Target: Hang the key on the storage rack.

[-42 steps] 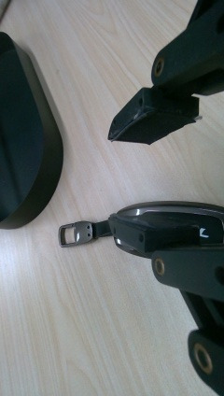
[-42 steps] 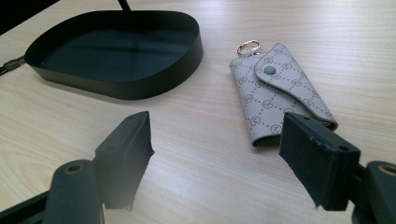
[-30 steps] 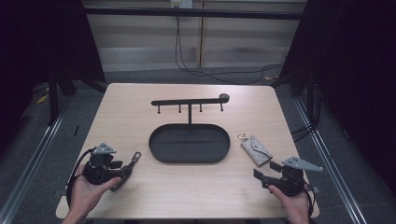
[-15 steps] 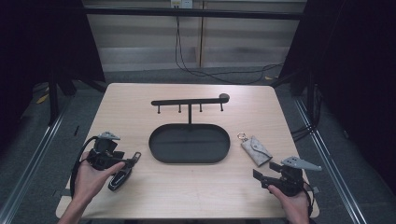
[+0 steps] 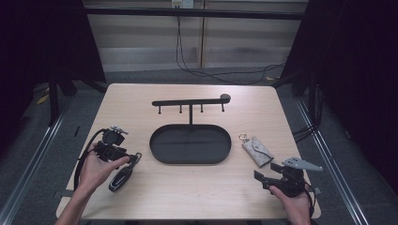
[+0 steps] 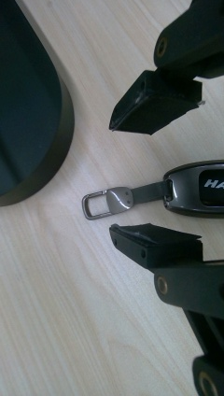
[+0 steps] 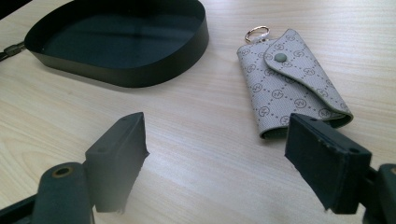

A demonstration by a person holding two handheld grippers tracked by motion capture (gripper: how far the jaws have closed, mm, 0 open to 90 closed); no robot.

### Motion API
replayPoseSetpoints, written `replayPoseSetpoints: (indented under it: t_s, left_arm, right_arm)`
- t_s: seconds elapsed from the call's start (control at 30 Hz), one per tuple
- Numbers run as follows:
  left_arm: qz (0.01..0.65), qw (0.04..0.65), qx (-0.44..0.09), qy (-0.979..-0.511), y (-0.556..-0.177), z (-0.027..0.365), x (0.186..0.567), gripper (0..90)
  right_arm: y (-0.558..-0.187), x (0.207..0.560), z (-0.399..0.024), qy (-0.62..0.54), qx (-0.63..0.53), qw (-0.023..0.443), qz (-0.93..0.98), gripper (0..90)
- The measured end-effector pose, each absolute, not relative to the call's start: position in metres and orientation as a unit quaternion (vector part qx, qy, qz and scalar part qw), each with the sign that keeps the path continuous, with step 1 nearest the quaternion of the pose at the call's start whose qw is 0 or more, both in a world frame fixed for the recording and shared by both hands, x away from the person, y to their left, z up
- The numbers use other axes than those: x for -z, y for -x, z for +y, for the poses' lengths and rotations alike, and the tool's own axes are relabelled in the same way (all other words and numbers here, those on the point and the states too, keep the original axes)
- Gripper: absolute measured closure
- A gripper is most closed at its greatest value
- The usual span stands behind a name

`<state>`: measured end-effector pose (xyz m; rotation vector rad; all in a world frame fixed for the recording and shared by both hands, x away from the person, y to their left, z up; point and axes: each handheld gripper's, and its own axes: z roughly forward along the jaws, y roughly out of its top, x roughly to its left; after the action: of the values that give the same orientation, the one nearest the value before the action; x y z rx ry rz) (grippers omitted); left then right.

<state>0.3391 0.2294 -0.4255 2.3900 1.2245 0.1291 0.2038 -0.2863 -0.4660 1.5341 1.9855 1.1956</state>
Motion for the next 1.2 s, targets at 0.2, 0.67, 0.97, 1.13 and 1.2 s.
replayPoseSetpoints:
  t_s: [0.2, 0.67, 0.97, 1.13, 1.2]
  left_arm:
    - [0.447, 0.190, -0.035, -0.874, -0.354, 0.227, 0.437, 47.6]
    - [0.453, 0.139, -0.007, -0.881, -0.372, 0.219, 0.456, 53.8]
    - [0.440, 0.118, -0.002, -0.890, -0.377, 0.210, 0.463, 62.0]
    - [0.438, 0.106, 0.001, -0.893, -0.381, 0.206, 0.466, 63.8]
    - [0.440, 0.099, 0.000, -0.892, -0.382, 0.204, 0.466, 65.9]
  right_arm:
    - [-0.204, 0.466, -0.286, -0.543, -0.421, 0.179, 0.704, 20.3]
    - [-0.206, 0.469, -0.286, -0.548, -0.412, 0.176, 0.706, 20.2]
    - [-0.206, 0.469, -0.287, -0.550, -0.412, 0.176, 0.705, 20.2]
    - [-0.206, 0.468, -0.286, -0.548, -0.412, 0.177, 0.706, 20.5]
    - [-0.206, 0.468, -0.286, -0.549, -0.413, 0.178, 0.705, 20.5]
